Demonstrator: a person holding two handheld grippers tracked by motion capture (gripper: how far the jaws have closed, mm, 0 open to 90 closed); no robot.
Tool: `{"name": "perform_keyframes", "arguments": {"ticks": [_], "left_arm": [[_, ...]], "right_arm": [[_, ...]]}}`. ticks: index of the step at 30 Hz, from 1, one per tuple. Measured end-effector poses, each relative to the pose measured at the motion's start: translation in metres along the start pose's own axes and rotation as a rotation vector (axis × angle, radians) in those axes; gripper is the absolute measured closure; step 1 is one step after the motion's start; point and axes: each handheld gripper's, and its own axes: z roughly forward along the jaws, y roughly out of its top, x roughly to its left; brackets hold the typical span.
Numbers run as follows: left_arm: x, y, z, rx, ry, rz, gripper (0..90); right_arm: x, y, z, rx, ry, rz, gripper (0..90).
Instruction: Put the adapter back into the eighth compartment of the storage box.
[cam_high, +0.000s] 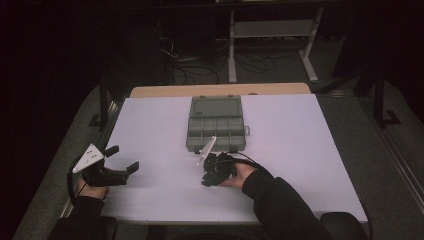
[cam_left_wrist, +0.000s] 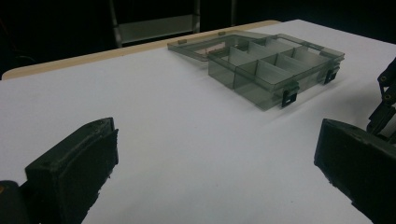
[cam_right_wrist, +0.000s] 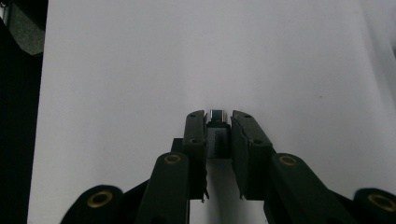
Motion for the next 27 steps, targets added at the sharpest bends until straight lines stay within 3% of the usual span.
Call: {"name": "perform_keyframes", "arguments": {"ticks": [27], "left_arm": [[0.000,0.000,0.000,0.000,0.001,-0.004,0.0]], "right_arm": [[-0.008,-0.005,-0.024,-0.057,-0.014,0.039,75.3]]}}
